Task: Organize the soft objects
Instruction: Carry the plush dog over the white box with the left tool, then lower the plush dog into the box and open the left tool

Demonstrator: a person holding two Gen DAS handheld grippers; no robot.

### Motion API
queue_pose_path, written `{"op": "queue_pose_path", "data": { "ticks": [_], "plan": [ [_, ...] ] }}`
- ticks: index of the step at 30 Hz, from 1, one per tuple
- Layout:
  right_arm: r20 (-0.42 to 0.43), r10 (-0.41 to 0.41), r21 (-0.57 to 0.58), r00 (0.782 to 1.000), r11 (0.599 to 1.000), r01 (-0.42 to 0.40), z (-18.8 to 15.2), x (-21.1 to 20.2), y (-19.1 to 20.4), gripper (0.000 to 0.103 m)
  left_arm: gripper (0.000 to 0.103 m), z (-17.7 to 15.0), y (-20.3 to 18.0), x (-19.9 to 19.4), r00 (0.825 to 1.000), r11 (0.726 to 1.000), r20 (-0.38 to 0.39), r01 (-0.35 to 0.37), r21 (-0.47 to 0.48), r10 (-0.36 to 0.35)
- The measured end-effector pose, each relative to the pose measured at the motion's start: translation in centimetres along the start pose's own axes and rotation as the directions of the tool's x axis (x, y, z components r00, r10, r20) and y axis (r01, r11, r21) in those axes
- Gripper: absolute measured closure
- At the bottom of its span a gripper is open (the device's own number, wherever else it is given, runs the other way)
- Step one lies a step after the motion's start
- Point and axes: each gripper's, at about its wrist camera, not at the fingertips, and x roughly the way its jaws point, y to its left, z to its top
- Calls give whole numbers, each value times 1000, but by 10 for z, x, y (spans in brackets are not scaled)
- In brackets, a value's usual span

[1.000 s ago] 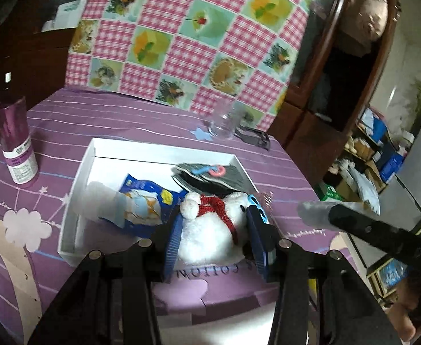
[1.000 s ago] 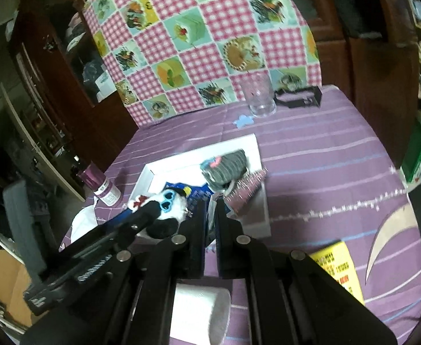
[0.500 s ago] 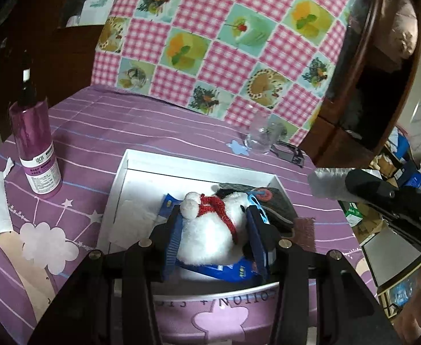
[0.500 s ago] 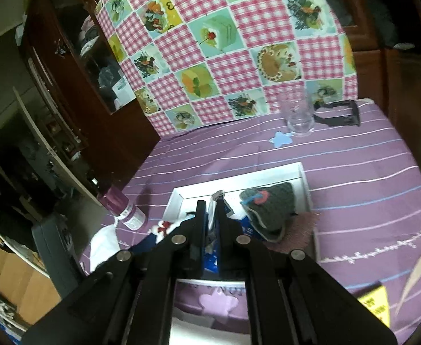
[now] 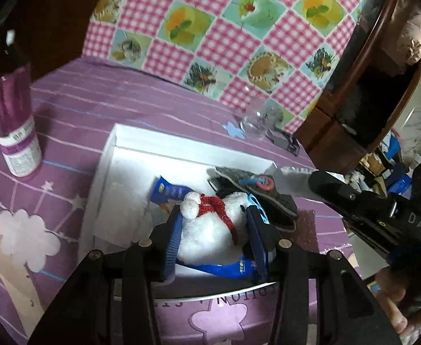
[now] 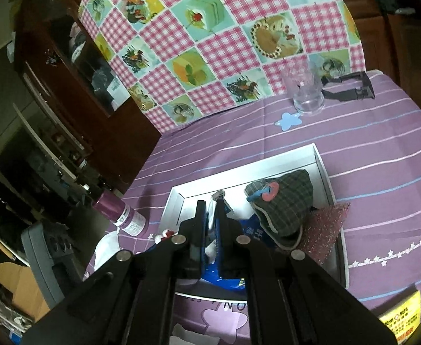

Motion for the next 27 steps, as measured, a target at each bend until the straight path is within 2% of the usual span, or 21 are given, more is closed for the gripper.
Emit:
{"op": "queue_pose_path", "data": {
  "ticks": [5,8,11,13,17,18,20,21,27],
  "plan": [
    [-15,-13,-8,1000,1000,13,-2,6,-2,96,59,-1,14,22,993,995,-120,-27,-93,15],
    [-21,-17,-8,1000,1000,17,-4,8,-3,96,59,-3,25,24,991,988,-131,3,-153,-23],
    [-24,-19,-7,1000,1000,19,-5,9,-4,96,56,-5,21,23,991,990,-135,-11,-137,-8],
    [-20,-18,-8,1000,1000,18,-5,8,-4,96,53,-5,18,22,991,992,-131,-16,-128,-1],
    [-13,-8,-9,1000,1000,8,-5,7,-4,96,47,-5,24,18,993,988,-112,20,-155,-38],
    [-11,-2,-6,1000,1000,2,-5,6,-5,96,43,-6,26,16,993,987,-105,32,-160,-50],
    [-9,21,3,1000,1000,-21,-4,4,-6,96,29,-6,27,12,993,984,-86,70,-165,-85],
    [-8,35,8,999,999,-35,-3,3,-7,96,27,-6,26,9,993,983,-74,82,-162,-95],
    [2,172,2,985,985,-172,-4,-1,-4,96,25,-4,14,-14,997,994,20,80,-80,-78]
  ]
}}
